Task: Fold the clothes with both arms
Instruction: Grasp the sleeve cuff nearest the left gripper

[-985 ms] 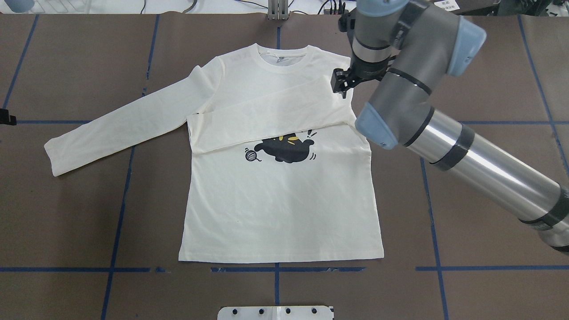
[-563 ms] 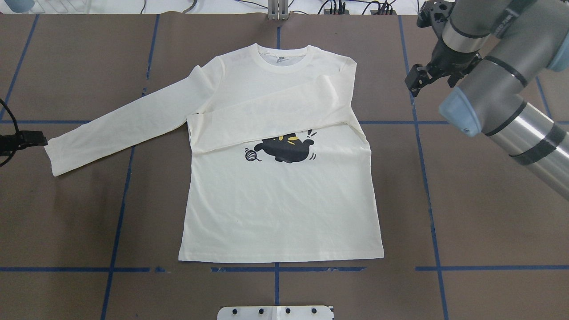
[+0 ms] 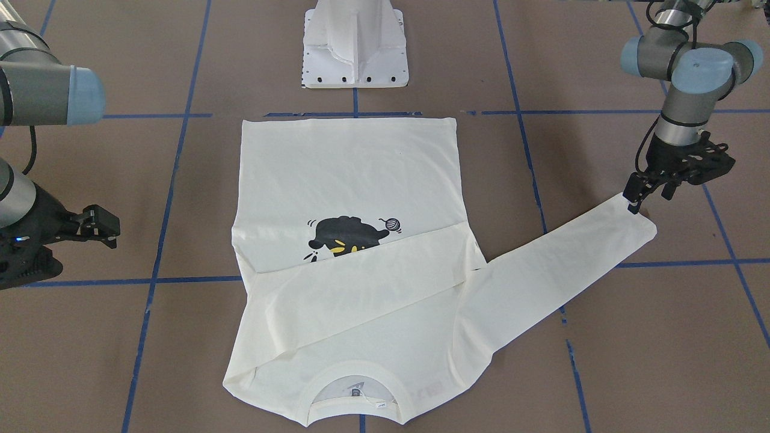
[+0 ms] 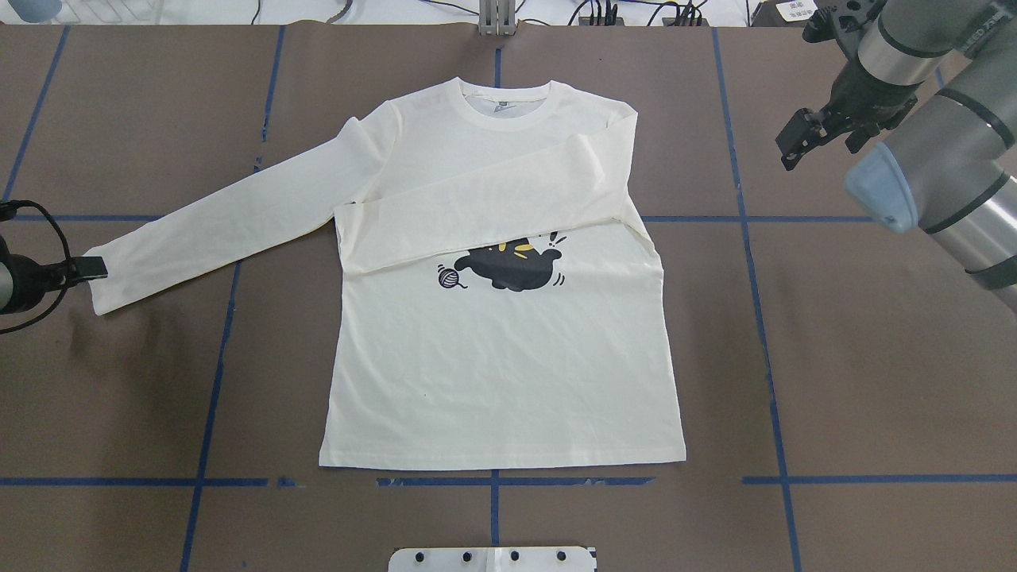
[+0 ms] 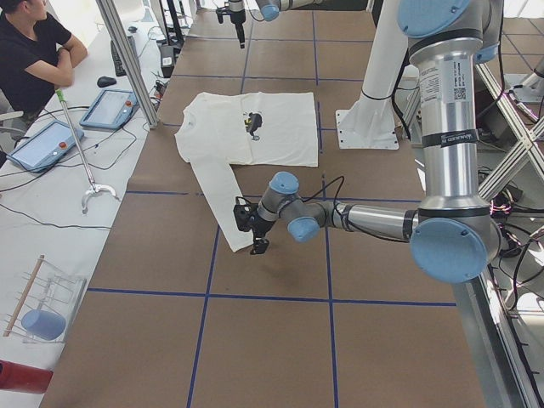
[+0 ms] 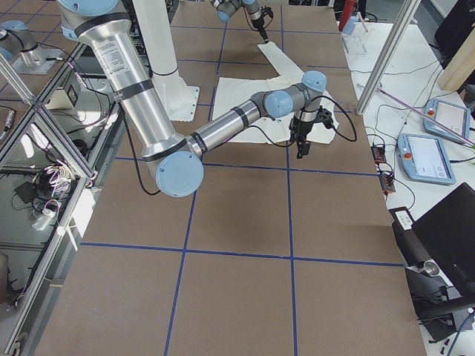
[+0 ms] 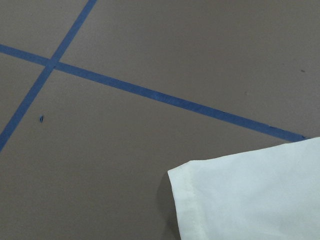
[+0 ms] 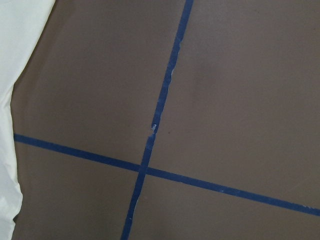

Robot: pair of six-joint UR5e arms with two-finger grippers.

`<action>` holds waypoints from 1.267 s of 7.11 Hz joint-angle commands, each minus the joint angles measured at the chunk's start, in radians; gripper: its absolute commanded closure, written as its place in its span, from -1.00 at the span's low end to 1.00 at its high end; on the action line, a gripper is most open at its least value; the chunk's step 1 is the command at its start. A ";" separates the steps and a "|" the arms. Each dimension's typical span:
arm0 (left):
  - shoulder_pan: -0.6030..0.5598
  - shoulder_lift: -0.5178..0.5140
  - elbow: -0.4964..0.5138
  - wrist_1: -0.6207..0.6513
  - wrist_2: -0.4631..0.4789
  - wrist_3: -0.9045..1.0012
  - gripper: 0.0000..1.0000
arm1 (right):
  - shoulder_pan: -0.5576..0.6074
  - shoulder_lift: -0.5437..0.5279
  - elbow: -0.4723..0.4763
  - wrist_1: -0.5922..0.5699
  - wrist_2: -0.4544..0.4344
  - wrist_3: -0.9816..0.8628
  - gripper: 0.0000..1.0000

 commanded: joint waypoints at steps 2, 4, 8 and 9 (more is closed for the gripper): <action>0.001 -0.057 0.051 0.004 0.001 0.007 -0.99 | 0.004 0.000 0.000 0.001 0.006 0.002 -1.00; 0.001 -0.059 0.054 0.004 0.001 0.005 -0.83 | 0.004 0.000 0.000 0.001 0.006 0.003 -1.00; 0.003 -0.059 0.065 0.000 0.001 0.005 -0.78 | 0.004 0.002 0.000 0.001 0.006 0.003 -1.00; 0.003 -0.059 0.065 0.000 0.001 0.005 -0.69 | 0.004 0.002 0.000 0.001 0.006 0.003 -1.00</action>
